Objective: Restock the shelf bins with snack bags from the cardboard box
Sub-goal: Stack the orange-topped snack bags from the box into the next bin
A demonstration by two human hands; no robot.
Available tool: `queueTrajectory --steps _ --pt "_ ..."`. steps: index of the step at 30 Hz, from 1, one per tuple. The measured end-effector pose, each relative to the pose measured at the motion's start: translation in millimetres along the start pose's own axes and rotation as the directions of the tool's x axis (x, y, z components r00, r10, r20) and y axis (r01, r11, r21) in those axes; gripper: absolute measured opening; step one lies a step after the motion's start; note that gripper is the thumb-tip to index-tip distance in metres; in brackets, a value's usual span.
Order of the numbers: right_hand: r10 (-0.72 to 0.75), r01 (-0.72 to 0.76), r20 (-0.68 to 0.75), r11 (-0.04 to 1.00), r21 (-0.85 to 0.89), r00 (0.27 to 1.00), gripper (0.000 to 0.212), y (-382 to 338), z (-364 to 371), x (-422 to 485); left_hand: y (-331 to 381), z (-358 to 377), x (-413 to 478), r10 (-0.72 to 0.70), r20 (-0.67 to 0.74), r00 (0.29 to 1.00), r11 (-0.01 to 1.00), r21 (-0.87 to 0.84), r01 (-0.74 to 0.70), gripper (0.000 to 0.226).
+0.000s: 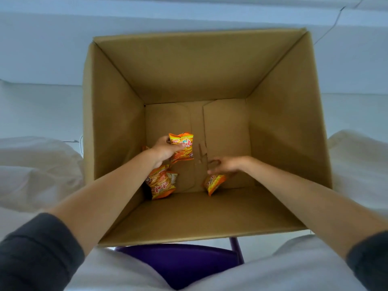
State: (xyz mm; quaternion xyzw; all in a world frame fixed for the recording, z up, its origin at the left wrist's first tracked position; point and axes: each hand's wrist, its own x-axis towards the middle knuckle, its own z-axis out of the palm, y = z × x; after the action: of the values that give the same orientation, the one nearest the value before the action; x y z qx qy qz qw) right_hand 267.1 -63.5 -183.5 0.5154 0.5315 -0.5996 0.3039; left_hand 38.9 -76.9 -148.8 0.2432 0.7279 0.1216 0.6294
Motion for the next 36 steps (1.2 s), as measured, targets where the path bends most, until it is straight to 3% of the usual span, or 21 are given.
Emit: queueTrajectory --steps 3,8,10,13,17,19,23,26,28,33,36 --pt "0.059 -0.055 0.076 0.997 -0.045 0.995 0.071 15.3 23.3 17.5 -5.9 3.2 2.3 -0.022 0.012 1.000 1.000 0.018 0.022 0.052" --pt "-0.011 0.012 -0.110 1.000 0.013 0.994 0.041 16.9 40.7 31.6 -11.5 4.2 3.4 -0.034 -0.033 0.999 0.997 0.062 0.036 0.054" --pt "-0.048 0.064 -0.164 0.993 0.099 0.985 0.039 13.3 29.1 31.4 -13.3 2.4 5.1 -0.044 -0.068 0.997 0.998 0.043 0.047 0.057" --pt "-0.096 0.171 -0.214 0.916 0.362 0.972 0.052 -4.0 -5.0 12.9 -11.8 0.6 4.9 -0.036 -0.104 0.994 0.999 -0.008 0.036 0.056" --pt "-0.260 0.282 -0.118 0.791 0.543 0.958 0.049 -39.1 -52.7 -29.2 4.7 1.7 -2.7 0.026 -0.133 0.991 0.997 -0.067 -0.036 0.057" --pt "-0.349 0.347 -0.104 0.766 0.542 0.932 0.053 -55.5 -67.1 -47.1 15.4 2.6 -7.4 0.060 -0.102 0.993 0.996 -0.059 -0.066 0.060" --pt "-0.443 0.469 -0.182 0.720 0.512 0.878 0.059 -86.1 -83.6 -78.0 47.4 -8.1 -24.5 0.067 -0.012 0.998 0.974 -0.218 -0.068 0.037" --pt "-0.464 0.529 -0.255 0.741 0.414 0.849 0.061 -101.8 -95.2 -103.0 73.4 -29.2 -41.2 0.127 0.171 0.977 0.934 -0.352 -0.059 0.050" --pt "-0.471 0.568 -0.323 0.737 0.368 0.821 0.060 -110.3 -103.1 -120.7 87.5 -41.9 -55.9 0.194 0.285 0.939 0.933 -0.348 -0.087 0.063" --pt "-0.429 0.716 -0.596 0.569 0.405 0.679 0.044 -135.1 -109.4 -154.6 112.3 -60.4 -88.3 0.373 0.207 0.904 0.863 -0.436 -0.256 0.068" --pt "-0.383 0.759 -0.726 0.582 0.291 0.571 0.032 -154.0 -104.8 -170.5 122.9 -67.4 -109.8 0.452 0.227 0.863 0.840 -0.433 -0.326 0.061"
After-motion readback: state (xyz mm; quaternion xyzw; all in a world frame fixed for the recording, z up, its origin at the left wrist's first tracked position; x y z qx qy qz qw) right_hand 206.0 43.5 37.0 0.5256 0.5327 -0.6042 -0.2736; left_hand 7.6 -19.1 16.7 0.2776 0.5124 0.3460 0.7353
